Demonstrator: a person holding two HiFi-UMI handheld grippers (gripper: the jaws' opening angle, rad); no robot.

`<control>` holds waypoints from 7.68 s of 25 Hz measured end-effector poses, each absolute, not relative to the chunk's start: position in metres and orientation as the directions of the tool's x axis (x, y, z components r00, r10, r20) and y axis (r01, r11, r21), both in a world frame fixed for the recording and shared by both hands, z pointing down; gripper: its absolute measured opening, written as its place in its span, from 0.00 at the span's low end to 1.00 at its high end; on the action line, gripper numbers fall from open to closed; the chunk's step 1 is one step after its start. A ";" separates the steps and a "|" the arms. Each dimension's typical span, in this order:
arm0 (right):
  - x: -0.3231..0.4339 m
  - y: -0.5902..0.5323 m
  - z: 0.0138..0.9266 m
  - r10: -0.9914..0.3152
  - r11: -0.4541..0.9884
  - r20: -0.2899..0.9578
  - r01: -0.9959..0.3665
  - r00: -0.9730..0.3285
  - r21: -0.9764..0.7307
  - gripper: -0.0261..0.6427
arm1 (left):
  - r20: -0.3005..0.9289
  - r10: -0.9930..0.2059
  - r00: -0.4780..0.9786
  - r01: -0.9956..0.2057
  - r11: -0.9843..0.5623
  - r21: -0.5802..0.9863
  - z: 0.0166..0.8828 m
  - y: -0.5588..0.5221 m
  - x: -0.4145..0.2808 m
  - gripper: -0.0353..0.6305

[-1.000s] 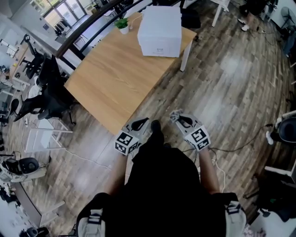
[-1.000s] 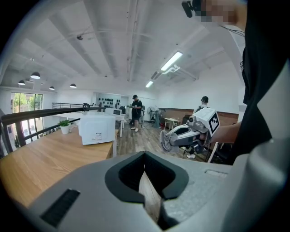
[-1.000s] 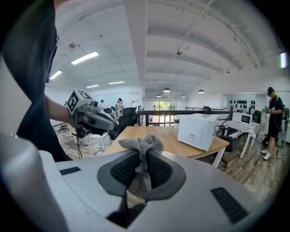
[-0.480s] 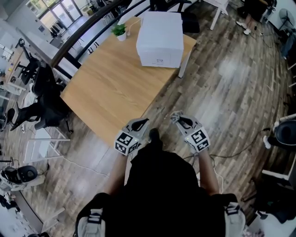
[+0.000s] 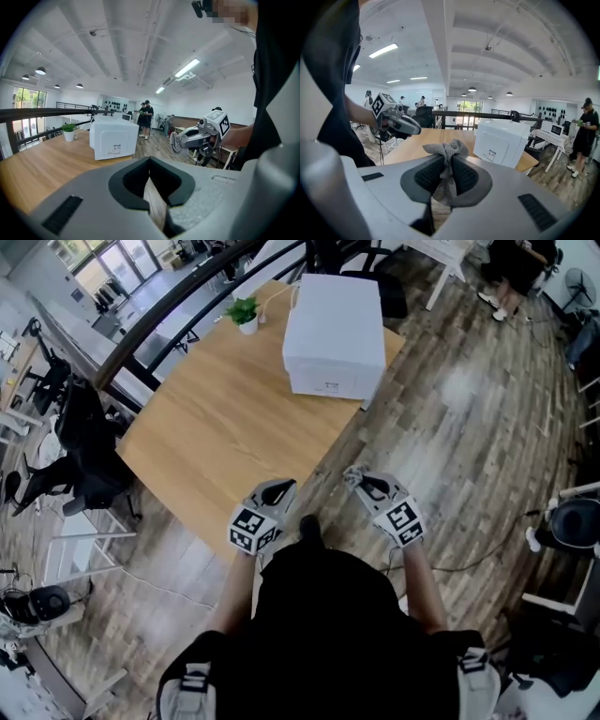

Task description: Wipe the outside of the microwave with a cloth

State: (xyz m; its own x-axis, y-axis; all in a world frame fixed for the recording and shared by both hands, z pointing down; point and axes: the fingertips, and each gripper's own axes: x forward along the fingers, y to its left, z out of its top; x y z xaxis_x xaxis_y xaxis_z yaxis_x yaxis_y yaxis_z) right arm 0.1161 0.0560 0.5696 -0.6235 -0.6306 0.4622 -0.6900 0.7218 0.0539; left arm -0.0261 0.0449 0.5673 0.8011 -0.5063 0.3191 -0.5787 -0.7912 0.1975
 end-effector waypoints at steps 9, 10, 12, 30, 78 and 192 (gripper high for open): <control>0.087 -0.013 0.569 -0.679 0.686 0.443 -0.721 -0.585 0.098 0.10 | 0.271 -0.516 0.813 -0.577 -0.778 0.249 0.575 -0.002 -0.057 0.06; 0.084 -0.019 0.571 -0.680 0.686 0.440 -0.721 -0.586 0.099 0.10 | 0.272 -0.519 0.811 -0.580 -0.777 0.247 0.576 -0.006 -0.059 0.06; 0.079 -0.032 0.572 -0.684 0.682 0.437 -0.725 -0.585 0.096 0.10 | 0.268 -0.523 0.809 -0.582 -0.774 0.249 0.576 -0.015 -0.063 0.06; 0.063 -0.117 0.577 -0.632 0.741 0.374 -0.670 -0.678 0.038 0.11 | 0.320 -0.576 0.752 -0.653 -0.714 0.252 0.583 -0.040 -0.063 0.06; 0.001 -0.317 0.625 -0.754 0.627 0.426 -0.740 -0.500 0.243 0.11 | 0.344 -0.697 0.630 -0.777 -0.573 0.261 0.582 -0.043 -0.098 0.06; 0.171 -0.281 0.688 -0.770 0.567 0.592 -0.678 -0.236 0.468 0.11 | 0.345 -0.663 0.664 -0.747 -0.600 0.285 0.599 -0.023 -0.093 0.06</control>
